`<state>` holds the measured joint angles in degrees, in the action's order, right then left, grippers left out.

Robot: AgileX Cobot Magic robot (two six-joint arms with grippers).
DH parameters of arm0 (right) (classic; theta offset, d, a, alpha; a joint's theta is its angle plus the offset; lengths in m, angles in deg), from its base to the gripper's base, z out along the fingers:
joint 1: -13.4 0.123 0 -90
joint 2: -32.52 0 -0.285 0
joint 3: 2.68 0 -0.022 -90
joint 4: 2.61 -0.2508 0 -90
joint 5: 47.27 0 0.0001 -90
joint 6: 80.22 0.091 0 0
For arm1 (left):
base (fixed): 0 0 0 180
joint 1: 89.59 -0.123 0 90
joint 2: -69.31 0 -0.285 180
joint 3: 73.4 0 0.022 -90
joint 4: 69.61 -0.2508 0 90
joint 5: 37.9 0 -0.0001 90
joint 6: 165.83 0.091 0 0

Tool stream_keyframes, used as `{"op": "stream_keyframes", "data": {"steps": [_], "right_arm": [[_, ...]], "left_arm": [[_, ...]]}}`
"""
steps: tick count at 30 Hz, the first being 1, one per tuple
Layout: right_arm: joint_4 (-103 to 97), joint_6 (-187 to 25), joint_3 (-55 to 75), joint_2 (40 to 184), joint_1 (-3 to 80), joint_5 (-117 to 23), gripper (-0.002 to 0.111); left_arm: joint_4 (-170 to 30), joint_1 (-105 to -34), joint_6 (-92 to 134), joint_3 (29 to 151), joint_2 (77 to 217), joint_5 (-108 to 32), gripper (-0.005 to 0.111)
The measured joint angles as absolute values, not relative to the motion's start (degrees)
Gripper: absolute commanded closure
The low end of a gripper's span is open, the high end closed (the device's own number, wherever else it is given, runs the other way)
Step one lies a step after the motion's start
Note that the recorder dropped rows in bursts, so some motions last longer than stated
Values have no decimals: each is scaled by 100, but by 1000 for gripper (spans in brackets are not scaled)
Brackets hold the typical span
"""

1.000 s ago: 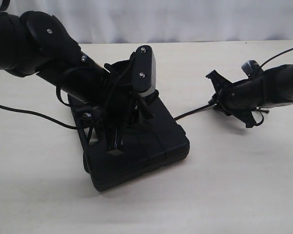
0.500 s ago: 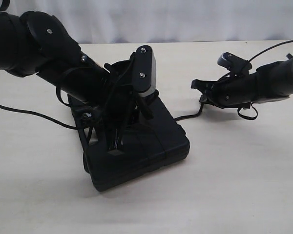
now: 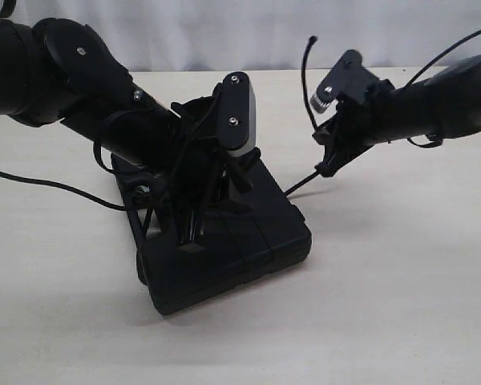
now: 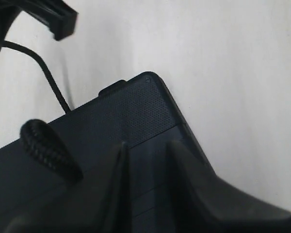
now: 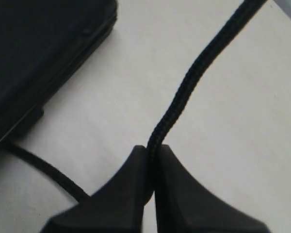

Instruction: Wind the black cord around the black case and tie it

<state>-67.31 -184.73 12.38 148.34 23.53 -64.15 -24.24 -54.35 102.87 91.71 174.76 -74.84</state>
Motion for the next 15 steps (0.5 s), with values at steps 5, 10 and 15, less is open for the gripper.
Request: {"op": "stream_keyframes", "data": {"steps": [5,10,15], "right_arm": [[-5877,-18673,1632,14766,3096,-5335,104],[-5741,-18927,1951,14713,3426,-4524,104],[-5650,-19028,2401,14705,3815,-2621,104]], "left_arm": [[-2424,-5435,10287,9171,17476,-7364,81],[-2436,-5435,10287,9171,17476,-7191,81],[-2590,-5435,10173,9171,17476,-6805,81]]}}
